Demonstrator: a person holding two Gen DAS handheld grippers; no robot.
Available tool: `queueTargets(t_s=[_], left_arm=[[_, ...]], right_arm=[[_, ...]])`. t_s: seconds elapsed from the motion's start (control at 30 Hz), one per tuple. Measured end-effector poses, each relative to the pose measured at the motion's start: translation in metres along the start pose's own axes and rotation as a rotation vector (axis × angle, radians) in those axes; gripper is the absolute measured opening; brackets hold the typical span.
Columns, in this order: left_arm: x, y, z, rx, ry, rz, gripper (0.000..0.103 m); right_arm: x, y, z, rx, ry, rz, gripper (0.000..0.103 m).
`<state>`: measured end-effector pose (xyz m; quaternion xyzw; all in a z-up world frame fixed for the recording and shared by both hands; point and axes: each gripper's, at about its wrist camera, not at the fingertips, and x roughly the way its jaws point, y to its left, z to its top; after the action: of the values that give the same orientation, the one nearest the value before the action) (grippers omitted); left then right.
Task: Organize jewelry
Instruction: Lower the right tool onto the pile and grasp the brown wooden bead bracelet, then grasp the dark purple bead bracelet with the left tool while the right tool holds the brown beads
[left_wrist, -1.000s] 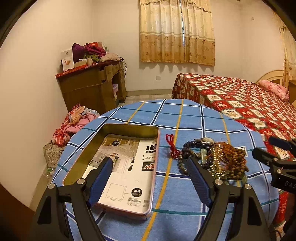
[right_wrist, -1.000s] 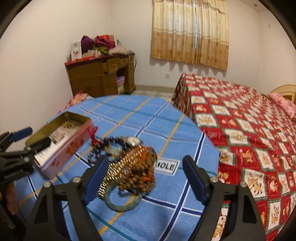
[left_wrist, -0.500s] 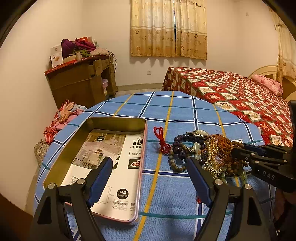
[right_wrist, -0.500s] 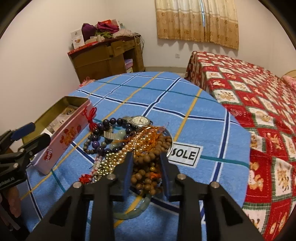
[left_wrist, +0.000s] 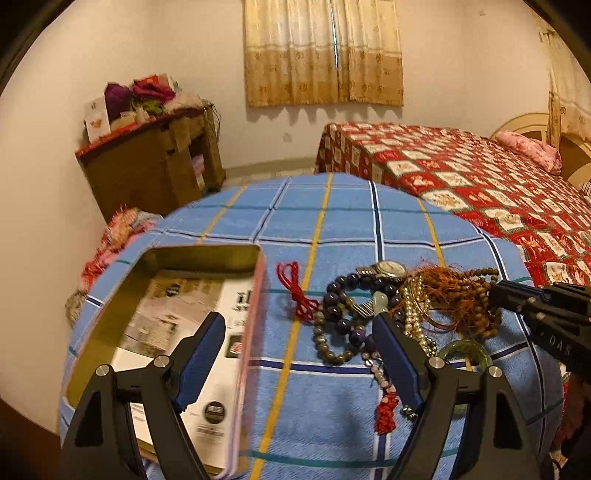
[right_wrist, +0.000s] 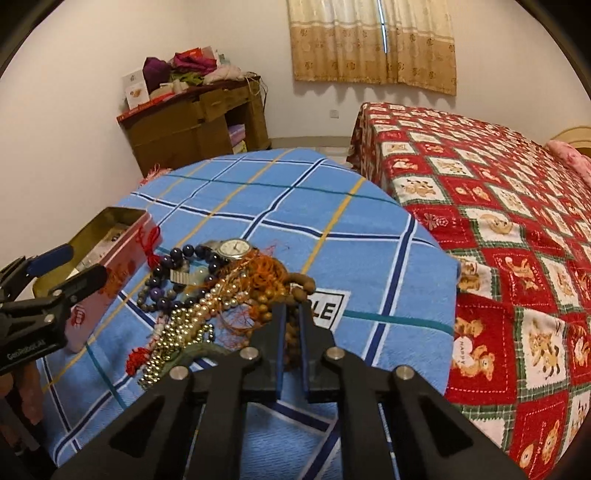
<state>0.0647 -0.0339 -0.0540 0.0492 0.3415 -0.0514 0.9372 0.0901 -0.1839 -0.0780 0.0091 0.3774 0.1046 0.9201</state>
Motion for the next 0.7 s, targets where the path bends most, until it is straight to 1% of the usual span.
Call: queueTargets(t_s=[0.03, 0.07, 0.1, 0.13, 0.17, 0.2, 0.23, 0.27, 0.3, 0.33, 0.37, 0.4, 0.47, 0.5, 0.57, 0.63, 0.7], left_arm=[[0.002, 0.000, 0.000, -0.005, 0.008, 0.002, 0.082], [0.004, 0.001, -0.001, -0.010, 0.013, 0.003, 0.082], [0.005, 0.001, -0.001, -0.016, 0.017, 0.001, 0.082], [0.004, 0.001, -0.002, -0.018, 0.016, 0.001, 0.082], [0.004, 0.001, -0.002, -0.015, 0.014, 0.005, 0.082], [0.005, 0.001, -0.002, -0.010, 0.015, 0.012, 0.082], [0.006, 0.001, -0.002, -0.010, 0.017, 0.013, 0.082], [0.007, 0.002, -0.002, -0.010, 0.019, 0.012, 0.082], [0.009, 0.002, -0.001, -0.011, 0.024, 0.006, 0.082], [0.011, 0.002, -0.001, -0.011, 0.027, 0.004, 0.082], [0.013, 0.001, 0.000, -0.012, 0.028, 0.004, 0.078], [0.015, 0.000, 0.001, -0.010, 0.029, 0.001, 0.074], [0.019, -0.003, 0.004, -0.007, 0.040, -0.010, 0.062], [0.022, -0.005, 0.005, -0.007, 0.046, -0.019, 0.059], [0.030, -0.009, 0.007, -0.006, 0.065, -0.024, 0.051], [0.039, -0.012, 0.008, -0.011, 0.094, -0.038, 0.048], [0.048, -0.015, 0.008, -0.014, 0.124, -0.034, 0.046]], right_arm=[[0.002, 0.000, 0.000, 0.001, 0.005, 0.007, 0.053], [0.004, 0.000, 0.001, 0.001, -0.001, 0.019, 0.073], [0.006, 0.000, 0.002, -0.006, -0.004, 0.017, 0.073], [0.010, 0.002, 0.002, -0.022, 0.003, 0.004, 0.069], [0.016, 0.002, 0.004, -0.031, 0.021, 0.005, 0.055], [0.023, 0.002, 0.005, -0.030, 0.044, 0.032, 0.042], [0.029, 0.003, 0.005, -0.031, 0.058, 0.049, 0.039], [0.032, 0.004, 0.005, -0.040, 0.065, 0.045, 0.039], [0.033, 0.005, 0.004, -0.046, 0.059, 0.040, 0.034], [0.031, 0.003, 0.004, -0.035, 0.041, 0.041, 0.032], [0.030, 0.001, 0.003, -0.022, 0.030, 0.048, 0.026], [0.029, -0.001, 0.001, -0.009, 0.017, 0.047, 0.026], [0.025, -0.007, -0.001, 0.020, -0.015, 0.048, 0.026], [0.023, -0.007, -0.001, 0.026, -0.024, 0.047, 0.026], [0.022, -0.007, -0.001, 0.029, -0.035, 0.056, 0.026], [0.021, -0.006, -0.001, 0.030, -0.044, 0.058, 0.026], [0.020, -0.005, -0.001, 0.031, -0.050, 0.061, 0.026]])
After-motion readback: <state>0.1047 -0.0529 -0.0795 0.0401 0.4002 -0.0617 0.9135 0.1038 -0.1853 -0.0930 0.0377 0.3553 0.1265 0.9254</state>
